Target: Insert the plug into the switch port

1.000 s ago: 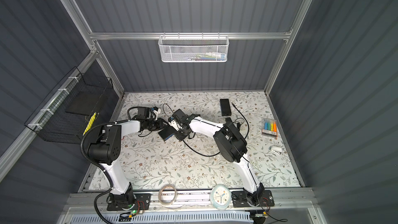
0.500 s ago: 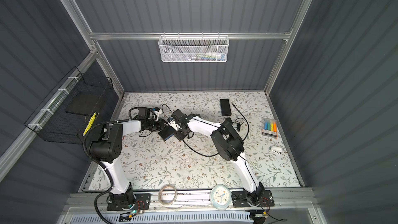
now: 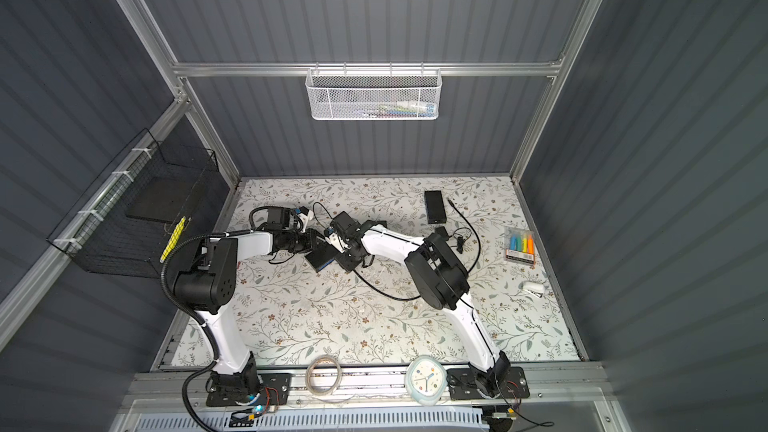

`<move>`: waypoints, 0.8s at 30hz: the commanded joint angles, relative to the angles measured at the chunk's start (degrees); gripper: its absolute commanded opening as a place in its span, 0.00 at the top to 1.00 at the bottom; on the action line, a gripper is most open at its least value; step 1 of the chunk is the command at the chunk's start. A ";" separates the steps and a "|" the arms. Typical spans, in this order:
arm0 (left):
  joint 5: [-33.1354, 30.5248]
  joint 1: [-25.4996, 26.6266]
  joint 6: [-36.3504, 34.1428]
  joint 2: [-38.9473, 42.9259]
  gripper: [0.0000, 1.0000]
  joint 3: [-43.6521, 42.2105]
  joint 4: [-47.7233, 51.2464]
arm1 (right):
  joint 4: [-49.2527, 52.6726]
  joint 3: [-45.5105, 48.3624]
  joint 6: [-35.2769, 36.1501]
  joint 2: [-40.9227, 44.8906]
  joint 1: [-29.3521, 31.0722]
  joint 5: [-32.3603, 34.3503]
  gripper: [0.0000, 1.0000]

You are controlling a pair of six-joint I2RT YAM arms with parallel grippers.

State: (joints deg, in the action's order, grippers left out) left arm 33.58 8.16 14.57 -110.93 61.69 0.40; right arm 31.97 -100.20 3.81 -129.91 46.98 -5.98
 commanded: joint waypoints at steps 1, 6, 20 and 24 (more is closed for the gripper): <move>-0.40 0.97 -0.76 -1.58 0.68 -0.18 0.98 | 1.29 -1.74 -0.21 -1.03 0.57 -0.28 1.00; -0.31 1.89 -0.83 -2.18 0.68 -0.13 0.59 | 1.41 -2.19 -0.32 -1.05 0.59 0.11 1.00; 1.23 2.91 0.45 -4.28 0.68 -2.45 -2.24 | 2.05 -8.23 -1.23 -4.19 0.57 -0.07 1.00; 1.70 3.08 0.99 -4.77 0.69 -3.20 -2.86 | 1.78 -9.52 -2.00 -4.89 0.61 -0.17 1.00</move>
State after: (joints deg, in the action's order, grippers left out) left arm 33.95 9.87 14.76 -112.68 60.99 -6.90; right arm 38.76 -107.07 2.79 -133.38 47.05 -5.37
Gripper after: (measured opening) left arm 0.318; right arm 0.108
